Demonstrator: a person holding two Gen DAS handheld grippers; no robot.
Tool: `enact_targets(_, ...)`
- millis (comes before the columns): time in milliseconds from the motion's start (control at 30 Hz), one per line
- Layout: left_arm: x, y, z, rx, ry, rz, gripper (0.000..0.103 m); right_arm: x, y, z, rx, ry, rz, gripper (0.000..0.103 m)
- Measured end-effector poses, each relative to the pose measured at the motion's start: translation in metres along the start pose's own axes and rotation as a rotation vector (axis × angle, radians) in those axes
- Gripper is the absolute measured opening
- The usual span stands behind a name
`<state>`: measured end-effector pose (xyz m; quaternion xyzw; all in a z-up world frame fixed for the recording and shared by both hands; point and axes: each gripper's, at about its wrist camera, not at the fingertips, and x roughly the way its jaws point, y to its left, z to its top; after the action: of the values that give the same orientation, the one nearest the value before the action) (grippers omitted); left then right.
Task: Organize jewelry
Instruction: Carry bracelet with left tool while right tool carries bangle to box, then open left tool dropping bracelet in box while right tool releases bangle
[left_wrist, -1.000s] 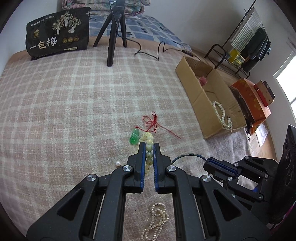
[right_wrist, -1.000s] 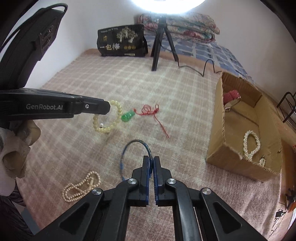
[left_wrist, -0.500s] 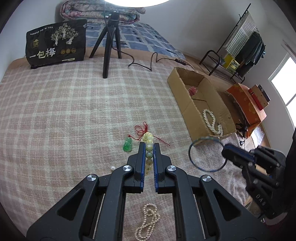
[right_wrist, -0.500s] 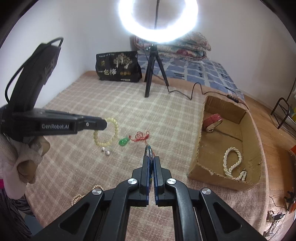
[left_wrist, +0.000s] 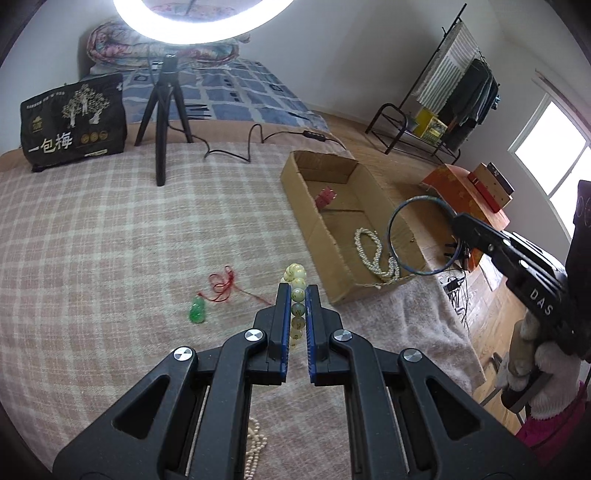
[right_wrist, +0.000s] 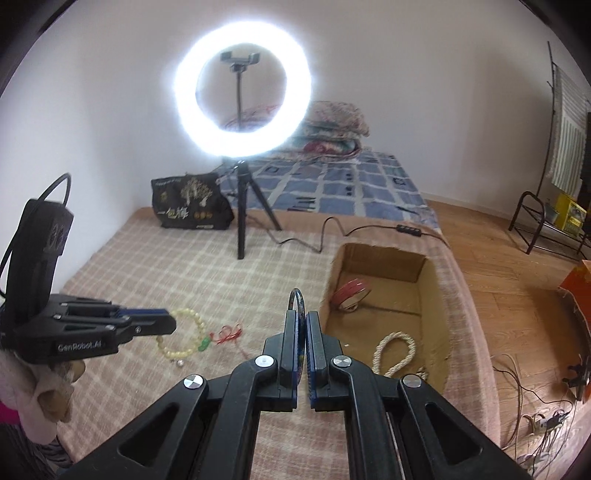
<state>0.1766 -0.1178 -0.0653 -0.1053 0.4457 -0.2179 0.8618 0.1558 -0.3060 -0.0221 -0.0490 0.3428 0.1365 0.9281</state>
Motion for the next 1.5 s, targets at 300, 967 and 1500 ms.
enact_targets(300, 0.015, -0.033, 0.017, 0.045, -0.017, -0.033, 0.005, -0.005, -0.038, 0.014, 0.037, -0.029, -0.061, 0.001)
enact_targets(967, 0.096, -0.099, 0.045, 0.201, 0.022, 0.009, 0.005, 0.065, -0.105, 0.039, 0.073, -0.010, -0.127, 0.001)
enact_targets(1500, 0.136, -0.109, 0.038, 0.274, 0.046, 0.064, 0.005, 0.118, -0.134, 0.028, 0.186, 0.012, -0.046, 0.003)
